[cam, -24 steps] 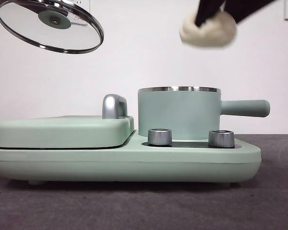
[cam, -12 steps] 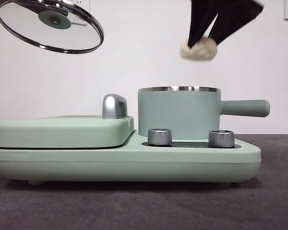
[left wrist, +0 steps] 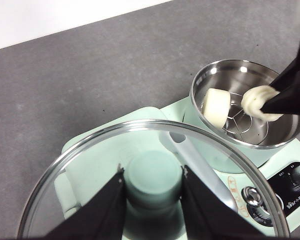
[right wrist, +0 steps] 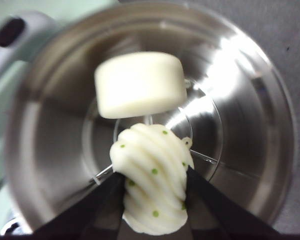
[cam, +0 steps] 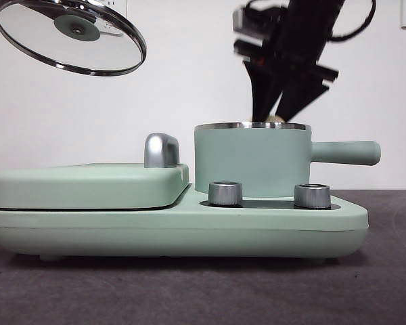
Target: Put the buns in a small steamer
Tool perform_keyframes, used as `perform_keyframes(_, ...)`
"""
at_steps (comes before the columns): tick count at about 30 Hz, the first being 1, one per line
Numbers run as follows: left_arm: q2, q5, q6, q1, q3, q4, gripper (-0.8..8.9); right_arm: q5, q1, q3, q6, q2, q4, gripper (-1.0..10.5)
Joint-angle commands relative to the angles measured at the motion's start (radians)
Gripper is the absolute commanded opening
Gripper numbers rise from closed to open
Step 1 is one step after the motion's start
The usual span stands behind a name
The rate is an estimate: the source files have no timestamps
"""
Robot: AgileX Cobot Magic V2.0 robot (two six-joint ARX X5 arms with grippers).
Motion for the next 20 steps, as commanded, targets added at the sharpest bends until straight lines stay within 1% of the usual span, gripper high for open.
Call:
perform_keyframes(1,-0.003,0.000,-0.005,-0.005,0.016,0.027,0.12,-0.002,0.008,0.026,-0.016,0.044,0.008,1.6)
perform_keyframes(4,-0.003,0.000,-0.005,-0.005,0.016,0.026,0.12,-0.002,0.008,0.026,-0.019,0.069,0.026,1.7)
perform_keyframes(7,-0.003,0.000,-0.005,-0.005,0.016,0.026,0.12,-0.002,0.010,0.026,-0.019,0.073,0.048,2.7)
perform_keyframes(10,-0.003,0.000,-0.008,-0.005,0.016,0.025,0.13,-0.002,0.010,0.036,-0.019,0.050,0.038,3.4)
perform_keyframes(15,-0.003,0.000,-0.008,-0.005,0.016,0.014,0.13,-0.003,0.010,0.106,-0.021,-0.055,-0.012,3.4)
perform_keyframes(17,-0.003,0.000,-0.008,-0.005,0.016,0.003,0.12,-0.006,0.010,0.105,-0.021,-0.127,0.077,3.4)
perform_keyframes(19,-0.003,0.000,-0.008,-0.005,0.016,-0.006,0.12,-0.006,0.010,0.098,-0.021,-0.201,0.240,3.4)
perform_keyframes(20,-0.003,0.000,-0.008,-0.005,0.016,-0.011,0.13,-0.006,0.009,0.098,-0.021,-0.225,0.295,3.4)
